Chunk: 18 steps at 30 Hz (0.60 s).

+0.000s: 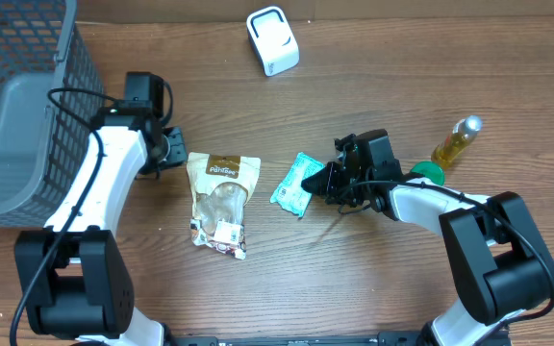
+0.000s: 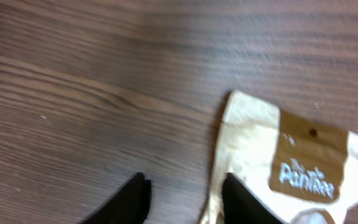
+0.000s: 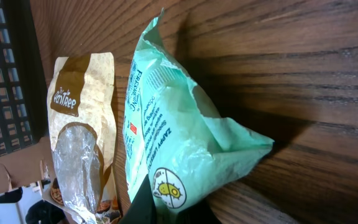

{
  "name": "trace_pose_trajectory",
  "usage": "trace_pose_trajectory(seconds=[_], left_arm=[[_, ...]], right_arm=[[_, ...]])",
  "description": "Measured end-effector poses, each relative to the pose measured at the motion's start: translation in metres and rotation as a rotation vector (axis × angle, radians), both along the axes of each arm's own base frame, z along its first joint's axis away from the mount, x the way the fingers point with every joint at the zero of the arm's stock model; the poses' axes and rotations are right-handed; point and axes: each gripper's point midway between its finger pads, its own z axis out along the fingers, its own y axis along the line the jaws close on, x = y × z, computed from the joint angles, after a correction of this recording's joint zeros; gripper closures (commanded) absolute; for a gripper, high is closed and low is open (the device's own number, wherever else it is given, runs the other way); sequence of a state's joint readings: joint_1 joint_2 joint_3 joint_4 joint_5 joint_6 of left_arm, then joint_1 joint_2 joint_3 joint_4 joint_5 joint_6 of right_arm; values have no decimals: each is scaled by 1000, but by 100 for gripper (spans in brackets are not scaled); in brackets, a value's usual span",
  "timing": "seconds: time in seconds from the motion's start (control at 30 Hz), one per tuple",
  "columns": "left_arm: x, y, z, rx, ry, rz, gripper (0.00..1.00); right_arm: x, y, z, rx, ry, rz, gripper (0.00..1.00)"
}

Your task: Scan the item barcode

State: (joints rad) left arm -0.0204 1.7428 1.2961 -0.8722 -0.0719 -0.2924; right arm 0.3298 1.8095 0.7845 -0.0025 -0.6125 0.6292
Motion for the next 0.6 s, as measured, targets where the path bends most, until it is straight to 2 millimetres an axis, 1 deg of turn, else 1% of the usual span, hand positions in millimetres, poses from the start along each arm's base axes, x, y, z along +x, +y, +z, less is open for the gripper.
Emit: trace_pose_trajectory(seconds=[0.03, 0.13, 0.27, 0.47, 0.53, 0.6], left_arm=[[1, 3, 0, 4, -5, 3, 38], [2, 12, 1, 22, -7, 1, 0], [2, 18, 1, 33, -6, 5, 0], [2, 18, 1, 35, -6, 5, 0], [2, 18, 1, 35, -6, 5, 0], [2, 18, 1, 35, -6, 5, 0]], right_arm=[[0, 0, 0, 0, 0, 0, 95], [0, 0, 0, 0, -1, 0, 95], [0, 0, 0, 0, -1, 1, 95], [0, 0, 0, -1, -1, 0, 93], [0, 0, 0, 0, -1, 1, 89], [0, 0, 0, -1, 0, 1, 80]])
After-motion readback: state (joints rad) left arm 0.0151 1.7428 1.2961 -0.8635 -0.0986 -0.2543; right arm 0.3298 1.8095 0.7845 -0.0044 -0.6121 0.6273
